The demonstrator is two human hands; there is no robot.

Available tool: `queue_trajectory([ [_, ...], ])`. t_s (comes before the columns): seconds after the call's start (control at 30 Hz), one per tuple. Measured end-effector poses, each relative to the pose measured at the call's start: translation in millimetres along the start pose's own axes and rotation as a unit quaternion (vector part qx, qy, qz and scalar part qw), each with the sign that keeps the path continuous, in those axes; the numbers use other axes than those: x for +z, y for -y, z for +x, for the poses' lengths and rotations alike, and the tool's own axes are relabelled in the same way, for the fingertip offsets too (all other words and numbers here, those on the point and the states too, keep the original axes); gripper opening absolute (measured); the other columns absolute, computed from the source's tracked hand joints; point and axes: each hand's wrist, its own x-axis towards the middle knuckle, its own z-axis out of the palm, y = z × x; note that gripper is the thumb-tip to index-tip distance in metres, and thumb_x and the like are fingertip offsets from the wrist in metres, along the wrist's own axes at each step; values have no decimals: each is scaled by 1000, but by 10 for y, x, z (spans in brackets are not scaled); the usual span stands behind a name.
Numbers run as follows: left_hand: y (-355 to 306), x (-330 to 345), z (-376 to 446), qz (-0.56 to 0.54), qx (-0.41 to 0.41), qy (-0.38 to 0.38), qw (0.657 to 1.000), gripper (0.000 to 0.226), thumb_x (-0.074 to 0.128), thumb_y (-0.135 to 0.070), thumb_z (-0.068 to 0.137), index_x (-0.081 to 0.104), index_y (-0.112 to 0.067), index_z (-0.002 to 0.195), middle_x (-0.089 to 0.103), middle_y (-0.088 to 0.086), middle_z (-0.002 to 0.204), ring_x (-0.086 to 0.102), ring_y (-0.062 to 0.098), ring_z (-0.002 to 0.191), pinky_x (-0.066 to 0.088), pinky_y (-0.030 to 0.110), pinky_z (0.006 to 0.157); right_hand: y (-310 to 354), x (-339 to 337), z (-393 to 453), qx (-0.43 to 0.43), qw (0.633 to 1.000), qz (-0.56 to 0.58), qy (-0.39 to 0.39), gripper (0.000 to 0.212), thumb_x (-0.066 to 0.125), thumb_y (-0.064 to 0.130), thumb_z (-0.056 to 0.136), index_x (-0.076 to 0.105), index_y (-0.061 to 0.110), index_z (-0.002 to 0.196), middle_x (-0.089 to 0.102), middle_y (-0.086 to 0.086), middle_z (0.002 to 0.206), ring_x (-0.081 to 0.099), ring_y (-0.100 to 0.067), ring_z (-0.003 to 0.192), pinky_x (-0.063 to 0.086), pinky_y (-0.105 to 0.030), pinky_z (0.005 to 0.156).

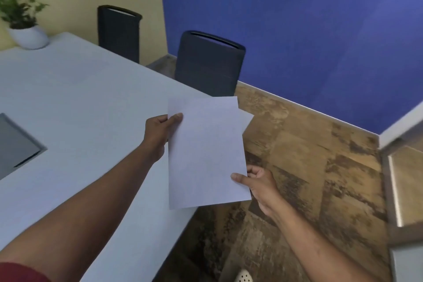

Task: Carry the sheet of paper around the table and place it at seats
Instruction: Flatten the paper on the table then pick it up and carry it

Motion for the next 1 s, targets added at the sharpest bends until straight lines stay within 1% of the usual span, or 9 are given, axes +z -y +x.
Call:
queue_trajectory([
  [0.1, 70, 619, 173, -9, -11, 17, 1000, 64, 90, -38, 87, 64, 19, 104, 76, 14, 98, 71, 28, 86, 56, 42, 79, 89, -526, 197, 1, 1000, 10, -25, 23, 89, 2, 82, 77, 1, 101, 85, -13, 102, 83, -27, 88, 67, -35, 73],
  [0.27, 71, 1573, 492, 4, -3, 29, 1000, 53, 88, -36, 89, 66, 11, 91, 74, 13, 95, 70, 28, 85, 54, 40, 77, 293, -1342, 627, -4, 999, -4, -45, 28, 92, 8, 81, 78, 1, 104, 85, -11, 102, 82, -32, 94, 67, -47, 86],
  [0.37, 26, 2040, 649, 15, 5, 25, 1000, 53, 87, -36, 91, 70, 14, 102, 79, 24, 106, 72, 30, 89, 56, 44, 81, 445, -1728, 854, -18, 998, 1, -56, 28, 92, 7, 81, 78, 0, 104, 85, -11, 102, 83, -31, 92, 68, -42, 82],
  [0.43, -31, 2314, 772, 20, 12, 24, 999, 48, 86, -33, 92, 73, 12, 101, 78, 25, 113, 72, 30, 90, 57, 44, 82, 543, -1937, 1002, -20, 998, 8, -62, 28, 92, 8, 81, 77, 0, 104, 85, -10, 101, 83, -28, 91, 67, -39, 80],
  [0.57, -159, 2798, 1074, 17, 24, 38, 999, 41, 85, -29, 94, 74, 10, 95, 80, 18, 100, 71, 28, 87, 56, 39, 77, 735, -2273, 1363, -24, 997, 15, -73, 31, 93, 11, 80, 78, 2, 106, 85, -8, 102, 83, -29, 93, 67, -42, 85],
  [0.67, -240, 3111, 1392, 13, 27, 51, 998, 37, 85, -30, 93, 70, 3, 83, 74, 12, 92, 67, 28, 83, 50, 39, 74, 897, -2453, 1690, -30, 996, 29, -77, 29, 91, 8, 82, 78, 1, 106, 85, -9, 102, 83, -29, 94, 67, -37, 80],
  [0.8, -300, 3490, 1933, 7, 46, 63, 997, 53, 86, -35, 92, 60, 8, 77, 66, 9, 80, 59, 24, 71, 42, 34, 64, 1161, -2655, 2250, -37, 996, 29, -79, 25, 90, 6, 83, 77, 0, 104, 85, -12, 102, 83, -28, 91, 66, -32, 74],
  [0.9, -366, 3731, 2406, 7, 56, 50, 997, 41, 81, -34, 97, 66, -3, 75, 71, 0, 72, 65, 19, 57, 47, 29, 47, 1422, -2750, 2767, -37, 996, 18, -80, 26, 89, 7, 84, 77, -1, 105, 85, -11, 102, 83, -30, 94, 67, -37, 83],
  [1.0, -455, 3897, 2924, -11, 60, 34, 998, 31, 80, -27, 99, 74, -3, 80, 80, 3, 81, 76, 19, 67, 60, 32, 56, 1735, -2813, 3307, -33, 997, 4, -69, 25, 89, 9, 85, 77, 1, 105, 85, -10, 102, 83, -30, 93, 66, -41, 87],
])
